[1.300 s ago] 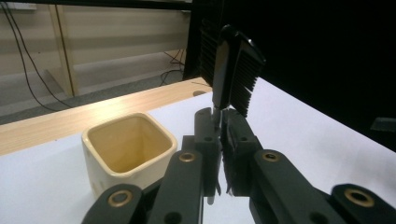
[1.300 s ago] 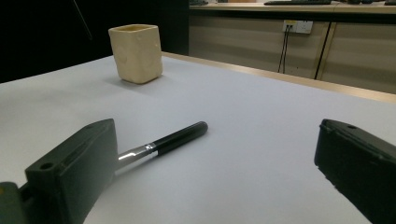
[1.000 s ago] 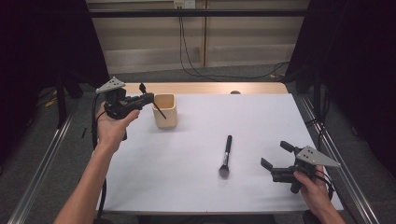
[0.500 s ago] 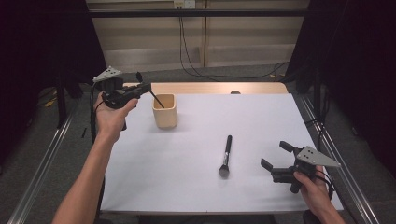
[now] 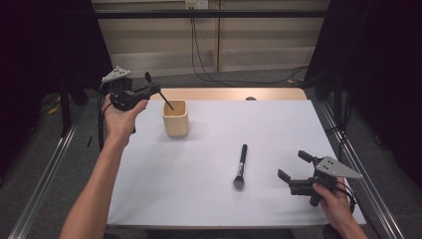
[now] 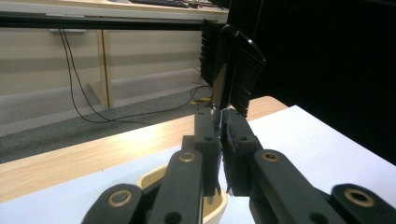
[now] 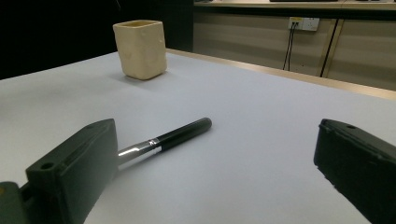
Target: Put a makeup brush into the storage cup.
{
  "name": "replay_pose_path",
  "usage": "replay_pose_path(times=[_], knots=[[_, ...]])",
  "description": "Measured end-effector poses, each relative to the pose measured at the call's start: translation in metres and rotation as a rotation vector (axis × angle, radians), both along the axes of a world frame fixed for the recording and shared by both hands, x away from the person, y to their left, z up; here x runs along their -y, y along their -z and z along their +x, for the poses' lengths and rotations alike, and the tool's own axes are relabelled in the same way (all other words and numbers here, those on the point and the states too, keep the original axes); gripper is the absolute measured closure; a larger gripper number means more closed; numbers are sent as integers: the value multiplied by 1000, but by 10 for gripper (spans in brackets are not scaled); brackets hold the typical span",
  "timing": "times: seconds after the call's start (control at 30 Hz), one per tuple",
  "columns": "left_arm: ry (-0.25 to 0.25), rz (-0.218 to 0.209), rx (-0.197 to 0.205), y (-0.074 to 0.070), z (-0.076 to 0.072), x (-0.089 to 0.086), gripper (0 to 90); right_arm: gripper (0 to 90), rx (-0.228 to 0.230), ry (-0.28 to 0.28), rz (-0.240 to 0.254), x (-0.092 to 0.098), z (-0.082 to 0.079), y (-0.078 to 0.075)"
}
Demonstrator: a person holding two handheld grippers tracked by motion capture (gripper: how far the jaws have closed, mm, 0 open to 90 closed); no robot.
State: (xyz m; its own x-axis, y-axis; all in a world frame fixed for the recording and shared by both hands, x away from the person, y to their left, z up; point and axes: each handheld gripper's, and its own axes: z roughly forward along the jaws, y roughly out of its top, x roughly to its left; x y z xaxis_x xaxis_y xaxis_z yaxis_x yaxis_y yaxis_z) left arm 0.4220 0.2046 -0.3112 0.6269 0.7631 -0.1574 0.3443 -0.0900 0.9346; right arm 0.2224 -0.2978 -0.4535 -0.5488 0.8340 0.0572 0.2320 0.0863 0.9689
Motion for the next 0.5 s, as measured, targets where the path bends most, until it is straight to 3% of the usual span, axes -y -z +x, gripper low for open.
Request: replay_pose_path(times=[0.5], knots=[[-8,43,-16,15,14,9,855,0,2,-10,-10,-1,0,1]])
